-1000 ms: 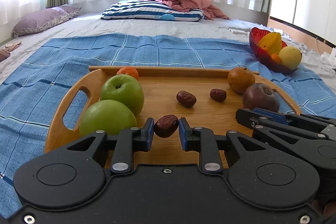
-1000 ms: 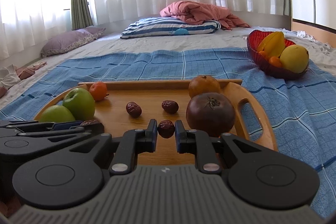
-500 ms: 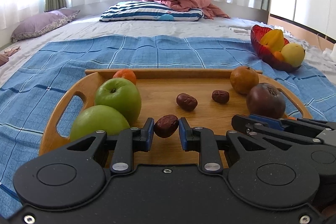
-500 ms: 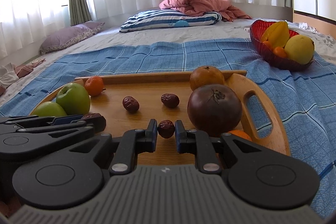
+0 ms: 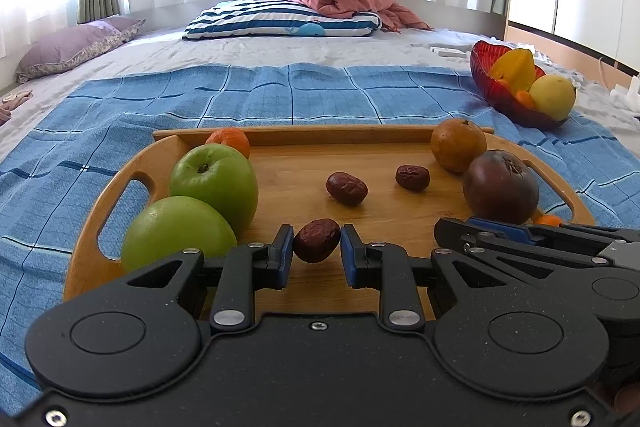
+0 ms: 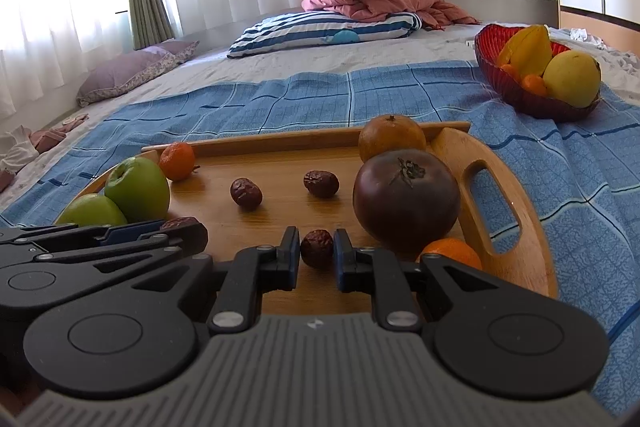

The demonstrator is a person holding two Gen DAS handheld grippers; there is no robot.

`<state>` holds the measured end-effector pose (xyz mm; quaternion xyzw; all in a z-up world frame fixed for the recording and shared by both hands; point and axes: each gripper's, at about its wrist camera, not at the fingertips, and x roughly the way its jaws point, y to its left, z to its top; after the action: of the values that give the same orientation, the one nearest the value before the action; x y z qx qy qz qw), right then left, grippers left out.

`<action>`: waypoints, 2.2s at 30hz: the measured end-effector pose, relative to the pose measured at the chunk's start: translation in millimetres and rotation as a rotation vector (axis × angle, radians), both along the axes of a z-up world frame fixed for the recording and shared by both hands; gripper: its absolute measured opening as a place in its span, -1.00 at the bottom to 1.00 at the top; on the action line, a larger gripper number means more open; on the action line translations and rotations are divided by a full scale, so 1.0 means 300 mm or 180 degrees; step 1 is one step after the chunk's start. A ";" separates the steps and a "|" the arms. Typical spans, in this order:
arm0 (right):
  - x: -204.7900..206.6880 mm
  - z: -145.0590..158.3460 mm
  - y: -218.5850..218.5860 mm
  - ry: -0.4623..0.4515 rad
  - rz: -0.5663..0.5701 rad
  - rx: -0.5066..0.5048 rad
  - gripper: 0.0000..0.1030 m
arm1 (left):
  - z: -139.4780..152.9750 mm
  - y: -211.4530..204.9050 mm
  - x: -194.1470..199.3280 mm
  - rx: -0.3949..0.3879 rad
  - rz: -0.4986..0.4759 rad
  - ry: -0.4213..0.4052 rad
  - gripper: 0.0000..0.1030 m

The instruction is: Organize fruits

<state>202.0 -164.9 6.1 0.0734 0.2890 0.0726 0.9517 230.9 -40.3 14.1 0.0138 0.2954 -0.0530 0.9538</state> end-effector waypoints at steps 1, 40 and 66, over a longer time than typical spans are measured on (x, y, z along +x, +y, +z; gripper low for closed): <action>0.001 -0.002 -0.002 0.0008 0.0000 0.0007 -0.57 | 0.000 -0.001 0.001 -0.0001 0.0000 0.0006 -0.52; -0.109 0.075 -0.062 -0.0191 -0.0139 0.0019 0.20 | 0.094 0.027 -0.098 0.0062 0.0074 -0.0159 0.38; -0.260 0.095 -0.052 -0.0475 -0.0077 -0.0388 0.72 | 0.095 0.110 -0.243 -0.0093 0.0137 -0.0153 0.78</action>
<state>124.0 -180.5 34.7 0.0133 0.2203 0.0487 0.9741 158.0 -7.3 42.7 -0.0053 0.2717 -0.0364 0.9617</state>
